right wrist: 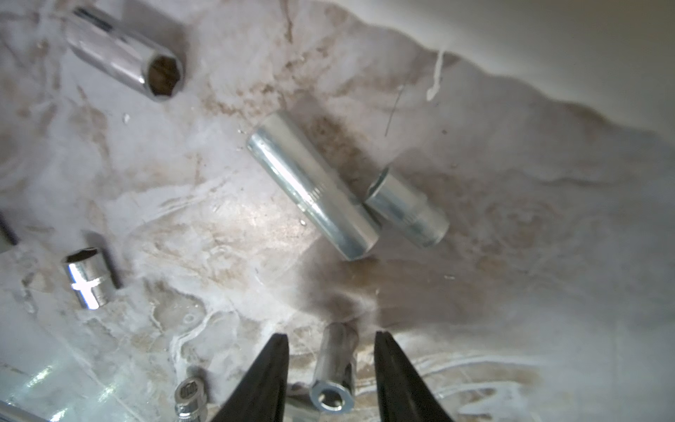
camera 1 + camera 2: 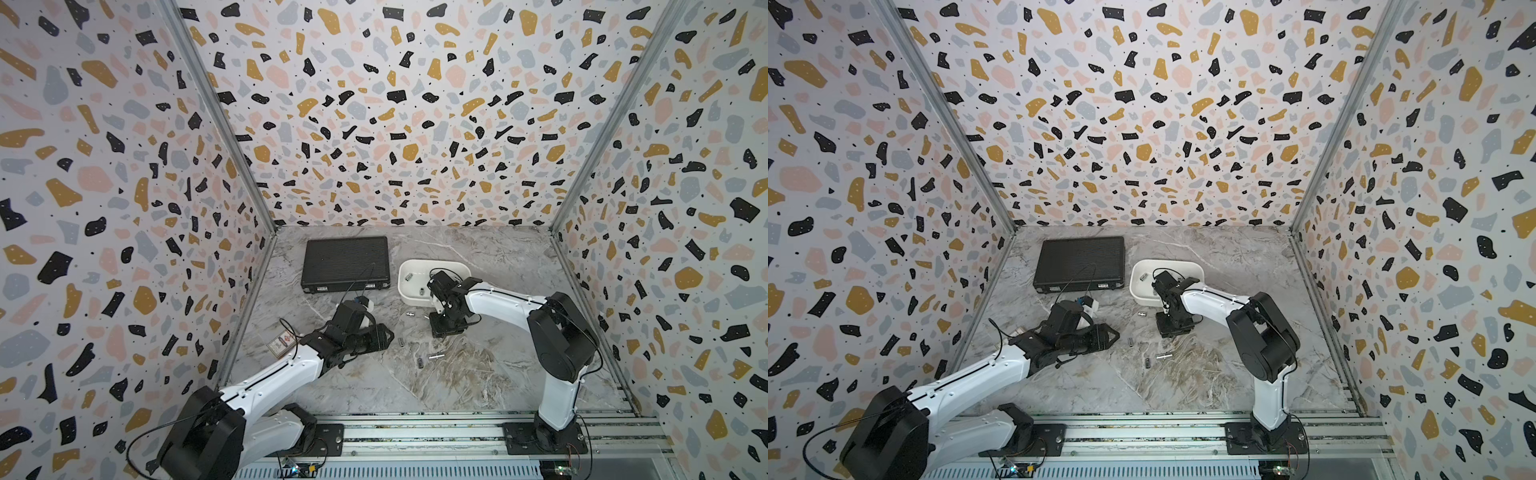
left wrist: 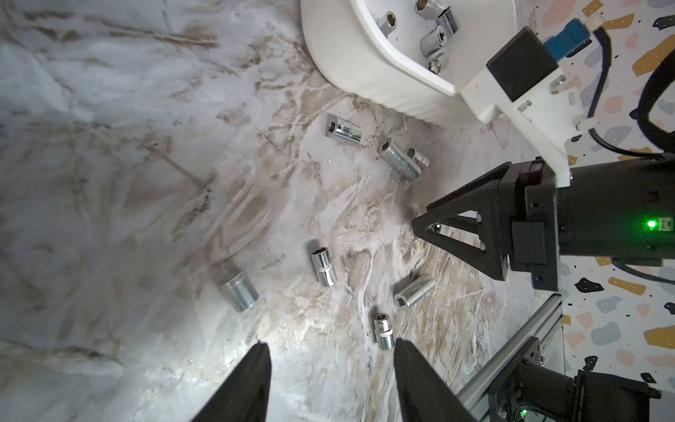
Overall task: Put the socket on the desktop into the storage box
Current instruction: Pick up the socket head at the center of the board.
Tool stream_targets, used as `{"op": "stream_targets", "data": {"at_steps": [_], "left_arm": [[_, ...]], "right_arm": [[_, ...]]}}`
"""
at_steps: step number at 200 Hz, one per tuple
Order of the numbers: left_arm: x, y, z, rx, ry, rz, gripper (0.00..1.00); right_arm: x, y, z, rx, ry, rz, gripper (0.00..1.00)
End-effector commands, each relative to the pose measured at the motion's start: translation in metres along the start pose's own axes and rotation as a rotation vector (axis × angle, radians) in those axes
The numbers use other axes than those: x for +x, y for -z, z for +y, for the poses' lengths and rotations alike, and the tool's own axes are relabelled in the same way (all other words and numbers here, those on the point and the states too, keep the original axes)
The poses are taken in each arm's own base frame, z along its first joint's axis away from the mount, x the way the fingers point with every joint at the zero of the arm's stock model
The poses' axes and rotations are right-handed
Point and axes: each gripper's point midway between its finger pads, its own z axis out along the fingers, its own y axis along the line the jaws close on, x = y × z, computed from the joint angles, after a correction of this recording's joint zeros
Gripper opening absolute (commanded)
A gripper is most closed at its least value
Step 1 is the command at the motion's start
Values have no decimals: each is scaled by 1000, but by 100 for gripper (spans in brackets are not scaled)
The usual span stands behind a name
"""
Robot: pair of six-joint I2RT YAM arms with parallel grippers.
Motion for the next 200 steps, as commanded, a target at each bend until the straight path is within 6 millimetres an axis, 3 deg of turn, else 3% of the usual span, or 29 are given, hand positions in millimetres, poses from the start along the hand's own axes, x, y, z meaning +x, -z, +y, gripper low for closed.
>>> {"op": "stream_targets", "data": {"at_steps": [1,90,164,200], "left_arm": [[0,-1,-1,11,-9,-12,58],[0,1,0,11,-10,-22,58],[1,1,0,12,-9,-25,58],[2,1,1,11,-6,-22,58]], "right_arm": [[11,-2,-1,26,2,44,43],[21,-6,-3,48,3,71,36],[26,-4,-7,84,11,72,44],[29,-5,-8,90,10,81,40]]}}
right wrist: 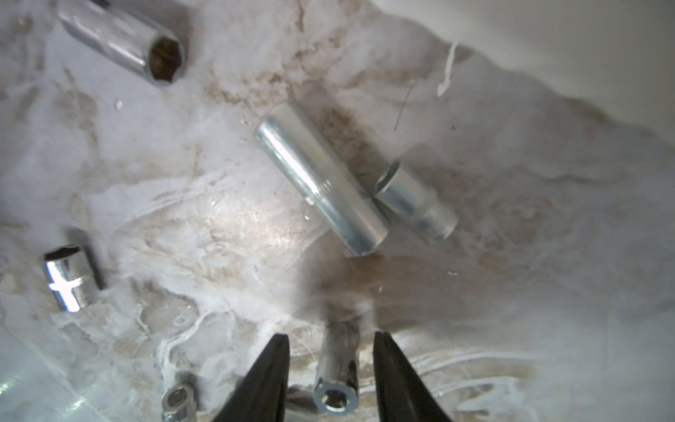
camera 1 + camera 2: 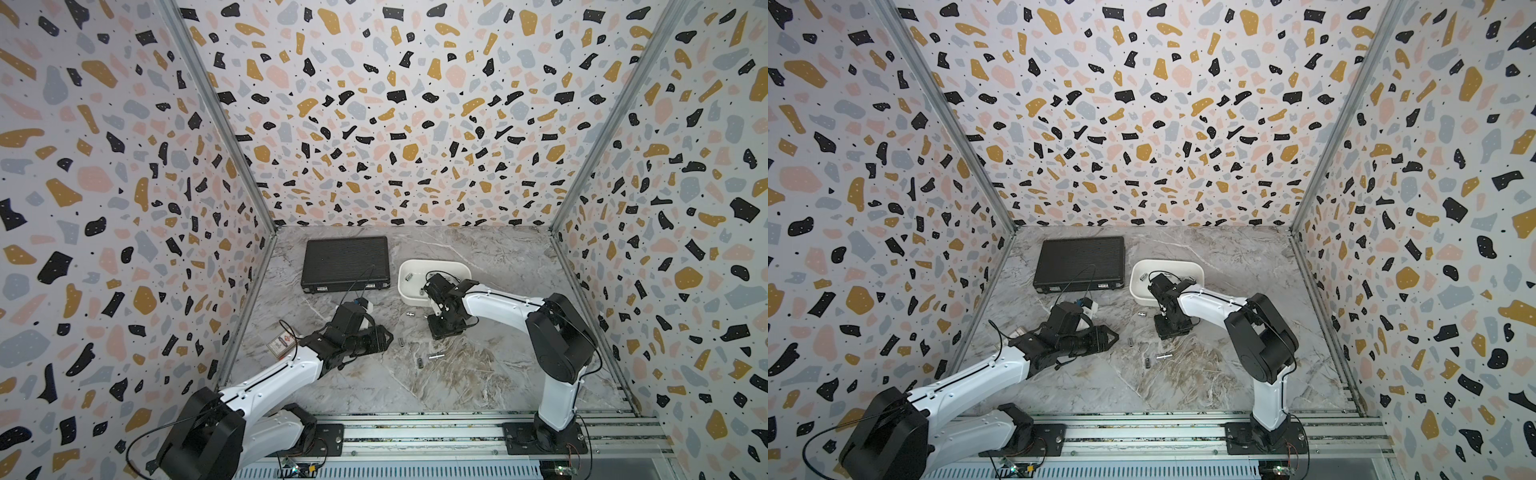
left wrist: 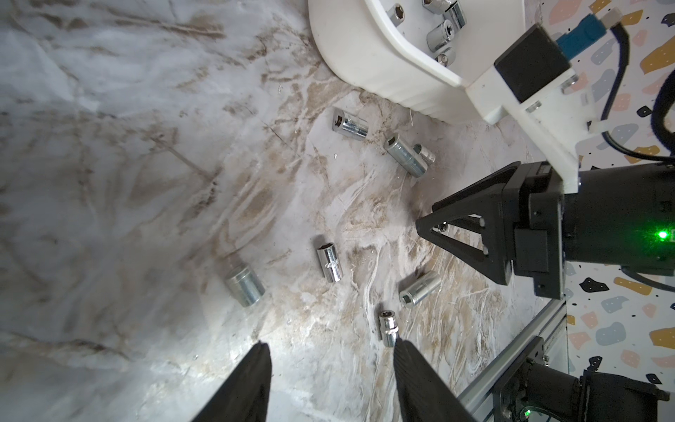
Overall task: Put the socket on the desktop into the storage box
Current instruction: Pick up the socket head at the center of the board.
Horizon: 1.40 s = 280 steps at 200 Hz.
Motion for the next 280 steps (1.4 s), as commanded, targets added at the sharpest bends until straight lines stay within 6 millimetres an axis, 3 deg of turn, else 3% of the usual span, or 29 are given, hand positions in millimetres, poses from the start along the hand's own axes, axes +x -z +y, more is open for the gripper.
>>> {"op": "stream_targets", "data": {"at_steps": [1,41,85,117,220,280], "left_arm": [[-2,1,-4,19,-9,-25,58],[-3,2,-4,20,-11,-30,58],[-3,2,-4,21,-11,-31,58],[-3,3,-4,21,-8,-31,58],[-10,5,-11,31,-21,-43,58],[-18,7,-19,39,-36,-53,58]], "right_arm": [[26,-4,-8,40,-15,89,40],[28,-3,-10,51,-15,91,34],[28,-1,-10,52,-15,83,17],[26,3,-9,50,-16,66,12],[10,40,-2,26,6,-35,12],[-11,64,6,1,25,-97,12]]}}
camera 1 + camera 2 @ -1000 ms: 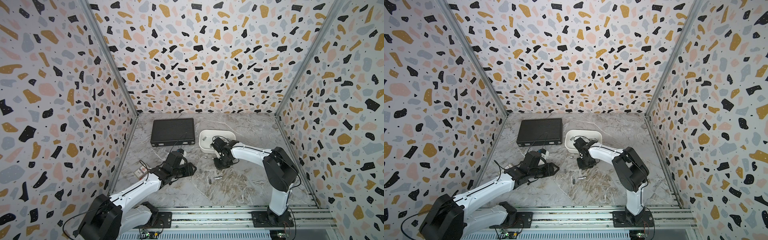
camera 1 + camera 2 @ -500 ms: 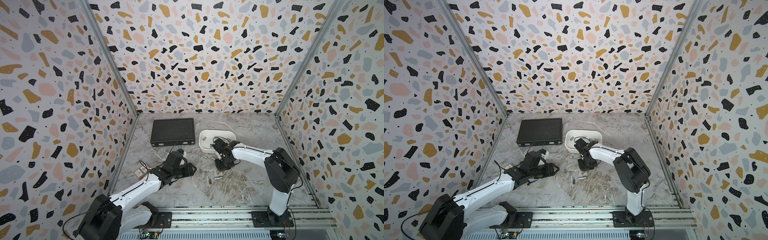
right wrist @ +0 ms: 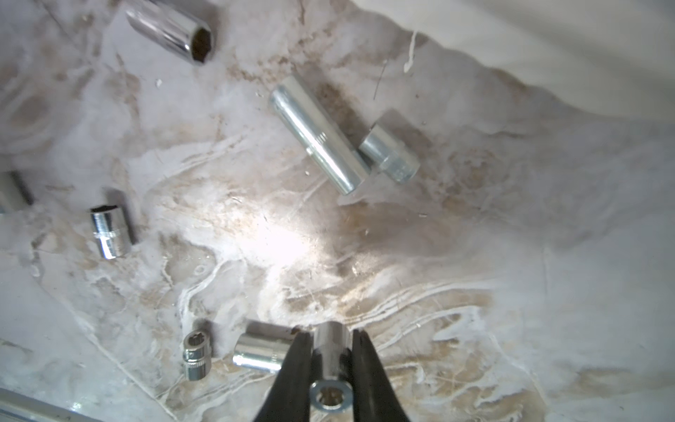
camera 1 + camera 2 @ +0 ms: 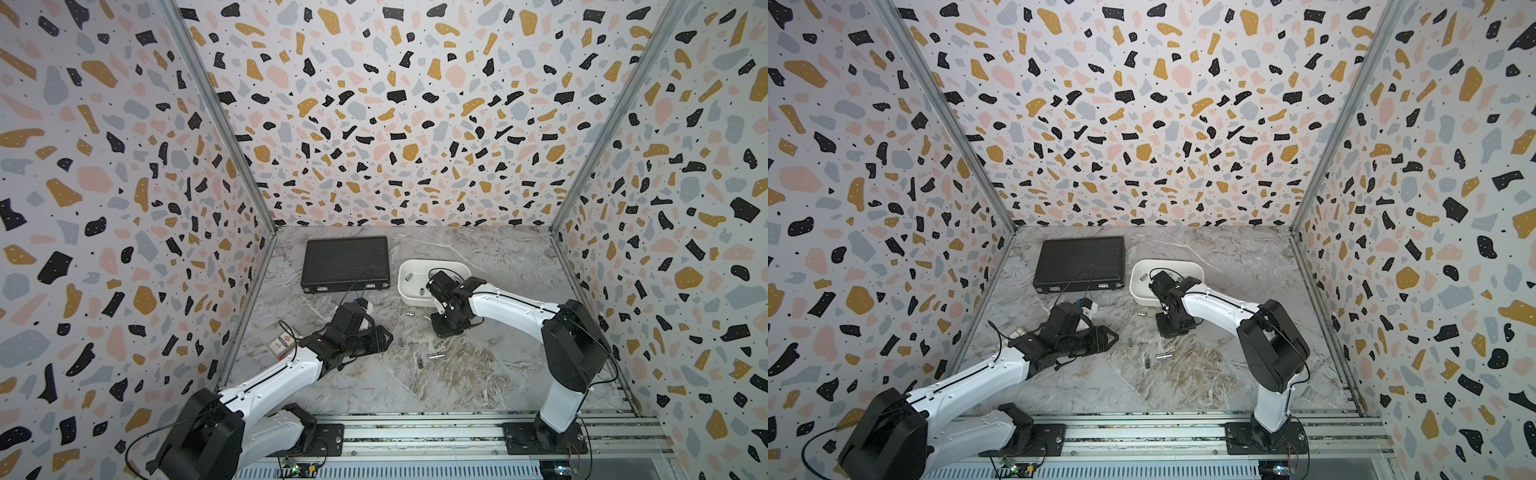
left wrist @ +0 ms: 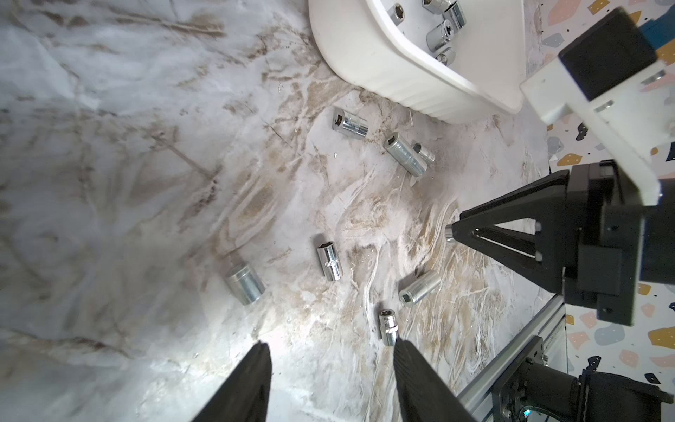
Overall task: Put the socket on the desktop into the storage box
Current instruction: Pick up the socket head at the center of the board, then place the socket head in the storage box.
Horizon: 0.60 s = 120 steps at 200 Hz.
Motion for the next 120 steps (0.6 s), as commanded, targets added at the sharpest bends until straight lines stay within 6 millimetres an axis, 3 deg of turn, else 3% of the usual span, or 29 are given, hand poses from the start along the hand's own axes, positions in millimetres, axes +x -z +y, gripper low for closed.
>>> {"op": "stream_targets", "data": {"at_steps": [1,58,120], "left_arm": [[-19,6,-18,37,-37,-51,58],[-31,6,-28,44,-55,-66,58],[-44,7,-37,44,-68,-82,57]], "right_arm": [[-16,31,4,-14,16,-64,12],[-45,52,-3,-21,1,-119,12],[-97,67,-16,-34,-41,-194,12]]}}
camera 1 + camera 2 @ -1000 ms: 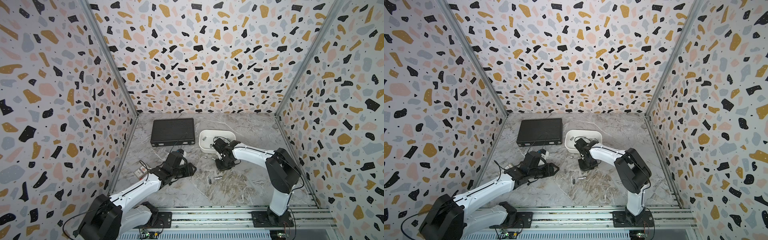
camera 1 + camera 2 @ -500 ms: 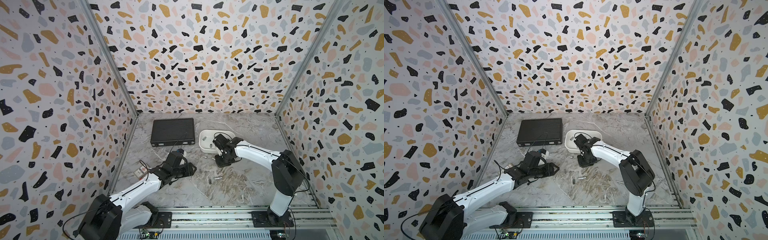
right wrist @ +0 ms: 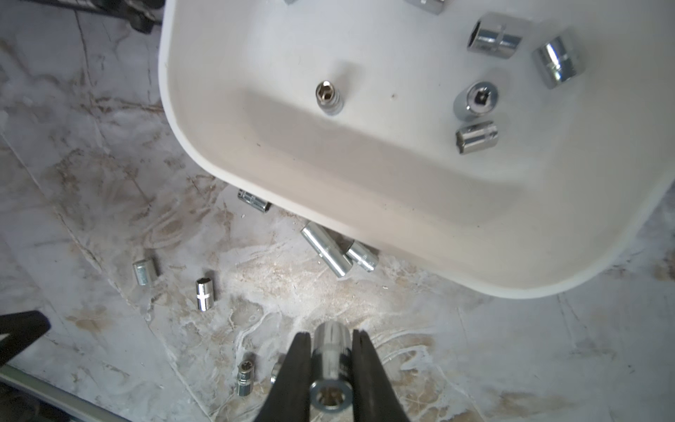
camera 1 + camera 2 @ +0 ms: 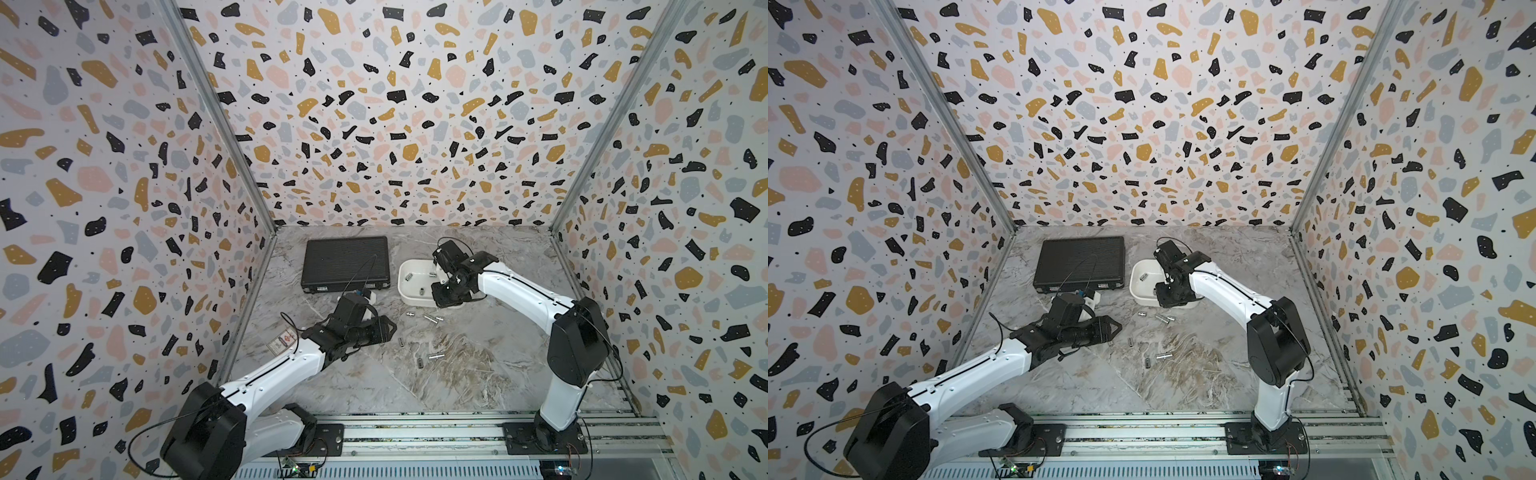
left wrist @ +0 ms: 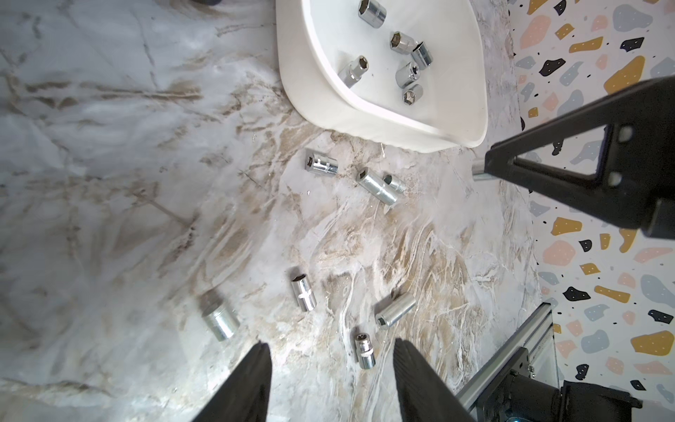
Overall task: Put the socket on the desktop into the storage box
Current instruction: Place the socket head in the storage box.
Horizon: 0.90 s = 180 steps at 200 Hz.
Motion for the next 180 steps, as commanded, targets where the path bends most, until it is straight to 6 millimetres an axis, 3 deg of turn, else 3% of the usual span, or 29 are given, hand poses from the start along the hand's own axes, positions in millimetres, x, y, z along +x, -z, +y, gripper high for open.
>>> {"op": "stream_targets", "data": {"at_steps": [1,51,93,180], "left_arm": [[-17,3,-14,20,-44,-41,57],[-24,0,-17,13,-51,-41,57],[-27,0,-18,4,-52,-47,57],[-24,1,-10,-25,-48,-44,57]], "right_arm": [[-18,4,-5,7,-5,-13,12],[-65,-3,-8,-17,-48,-69,12],[-94,-23,-13,-42,-90,-91,13],[-125,-56,-18,-120,-165,-110,14]]}}
